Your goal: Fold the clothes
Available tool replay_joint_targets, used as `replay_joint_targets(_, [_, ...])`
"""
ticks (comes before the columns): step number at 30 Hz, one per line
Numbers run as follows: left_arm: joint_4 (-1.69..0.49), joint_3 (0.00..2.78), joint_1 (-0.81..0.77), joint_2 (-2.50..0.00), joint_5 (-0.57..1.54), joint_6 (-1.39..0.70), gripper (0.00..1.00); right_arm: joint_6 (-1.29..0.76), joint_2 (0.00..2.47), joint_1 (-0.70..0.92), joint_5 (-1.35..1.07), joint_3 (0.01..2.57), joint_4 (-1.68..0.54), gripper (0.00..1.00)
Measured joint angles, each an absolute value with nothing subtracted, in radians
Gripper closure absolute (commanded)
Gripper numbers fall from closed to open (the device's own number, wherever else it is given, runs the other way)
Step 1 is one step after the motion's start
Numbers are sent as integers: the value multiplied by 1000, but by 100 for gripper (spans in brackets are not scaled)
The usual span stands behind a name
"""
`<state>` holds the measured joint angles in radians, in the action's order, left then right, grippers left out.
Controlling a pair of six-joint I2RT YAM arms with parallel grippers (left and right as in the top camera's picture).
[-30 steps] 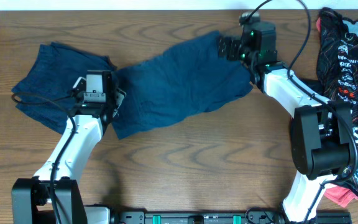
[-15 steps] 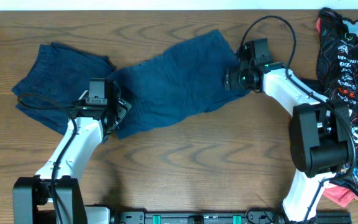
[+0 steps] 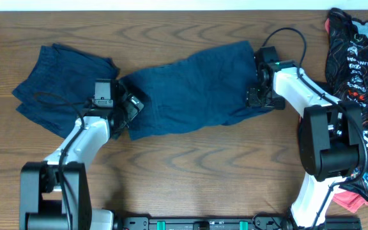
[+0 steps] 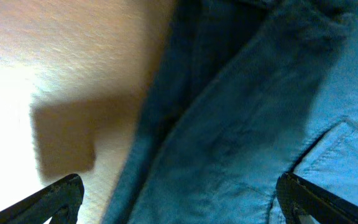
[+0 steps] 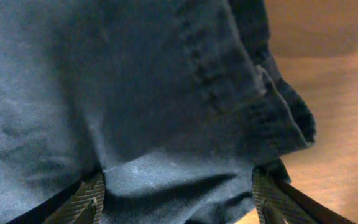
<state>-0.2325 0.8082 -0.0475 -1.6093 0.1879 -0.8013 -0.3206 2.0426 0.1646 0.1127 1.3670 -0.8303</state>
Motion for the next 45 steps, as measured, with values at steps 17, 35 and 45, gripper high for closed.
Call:
replay_joint_targets(17, [-266,829,-35,-1718,454,-616,94,-250,1826,147,67,1328,-814,64])
replay_joint_targets(35, [-698,1008,13,-1235,468,-473,94,-146,1978,560,-432,1330,-686,85])
replay_joint_targets(45, [-697,1008,13,-1202,523,-474,94,-222,2129,818,-505,1332,-271,66])
